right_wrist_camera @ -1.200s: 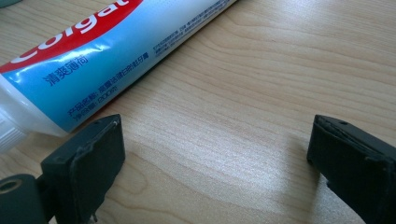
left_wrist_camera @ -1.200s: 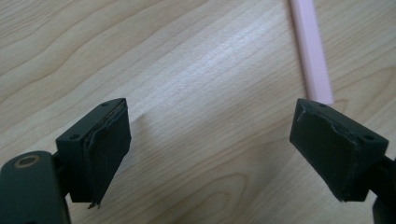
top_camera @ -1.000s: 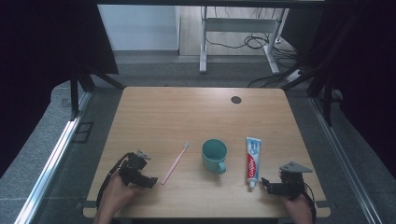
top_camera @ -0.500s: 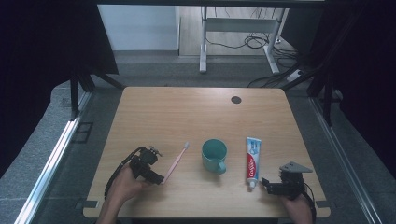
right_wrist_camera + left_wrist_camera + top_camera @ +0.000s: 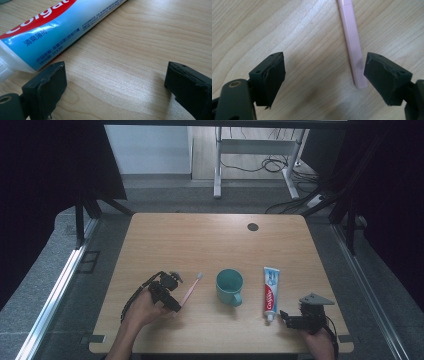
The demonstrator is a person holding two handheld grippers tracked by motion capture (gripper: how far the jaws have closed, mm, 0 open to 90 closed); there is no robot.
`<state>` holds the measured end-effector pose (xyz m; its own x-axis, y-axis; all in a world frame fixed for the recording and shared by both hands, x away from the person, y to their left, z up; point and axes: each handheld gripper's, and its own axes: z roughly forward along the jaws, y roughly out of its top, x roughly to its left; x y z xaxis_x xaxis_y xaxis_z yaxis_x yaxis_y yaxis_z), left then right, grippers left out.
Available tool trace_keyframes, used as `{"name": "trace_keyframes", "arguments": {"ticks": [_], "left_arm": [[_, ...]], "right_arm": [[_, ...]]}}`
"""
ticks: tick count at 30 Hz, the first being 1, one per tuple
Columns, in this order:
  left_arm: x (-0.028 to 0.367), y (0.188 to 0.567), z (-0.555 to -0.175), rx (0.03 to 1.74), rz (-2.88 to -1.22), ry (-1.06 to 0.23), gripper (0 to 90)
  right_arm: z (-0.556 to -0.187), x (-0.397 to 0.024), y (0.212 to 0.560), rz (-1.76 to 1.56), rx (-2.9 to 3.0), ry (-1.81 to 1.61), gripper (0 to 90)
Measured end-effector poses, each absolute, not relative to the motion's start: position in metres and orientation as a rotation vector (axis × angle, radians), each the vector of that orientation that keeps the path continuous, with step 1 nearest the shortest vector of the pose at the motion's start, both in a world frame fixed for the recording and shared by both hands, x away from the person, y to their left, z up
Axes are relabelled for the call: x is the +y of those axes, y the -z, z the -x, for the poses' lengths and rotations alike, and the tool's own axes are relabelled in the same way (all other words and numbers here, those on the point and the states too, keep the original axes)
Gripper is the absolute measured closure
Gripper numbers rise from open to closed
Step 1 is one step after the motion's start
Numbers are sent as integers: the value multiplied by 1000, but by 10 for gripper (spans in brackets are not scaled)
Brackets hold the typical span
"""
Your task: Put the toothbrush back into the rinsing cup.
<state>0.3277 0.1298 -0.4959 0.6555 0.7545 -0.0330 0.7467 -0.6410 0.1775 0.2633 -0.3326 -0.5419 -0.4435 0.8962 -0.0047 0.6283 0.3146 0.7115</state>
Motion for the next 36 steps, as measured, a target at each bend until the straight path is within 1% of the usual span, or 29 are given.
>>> {"name": "trace_keyframes", "arguments": {"ticks": [7, 16, 18, 21, 25, 26, 28, 32, 34, 36], "left_arm": [[120, 493, -340, 1231, -2743, -50, 204], [109, 489, -350, 1230, -2757, -38, 266], [105, 488, -353, 1224, -2761, -28, 307], [104, 488, -355, 1229, -2758, -23, 333], [102, 488, -360, 1243, -2749, -13, 411], [101, 488, -361, 1244, -2748, -7, 411], [101, 487, -363, 1247, -2749, 4, 456], [101, 487, -366, 1258, -2730, 42, 517], [101, 487, -367, 1262, -2728, 46, 528], [101, 488, -368, 1272, -2722, 58, 561]], "right_arm": [[-263, -333, 542, -1355, 2186, -910, 40], [-263, -333, 542, -1354, 2186, -910, 39], [-263, -333, 542, -1354, 2187, -910, 39], [-263, -333, 542, -1355, 2186, -910, 40], [-263, -333, 542, -1354, 2186, -910, 39], [-263, -333, 542, -1355, 2187, -910, 39], [-263, -333, 542, -1354, 2187, -910, 39], [-263, -333, 542, -1354, 2187, -910, 39], [-263, -333, 542, -1354, 2187, -910, 39], [-263, -333, 542, -1354, 2187, -910, 39]]}}
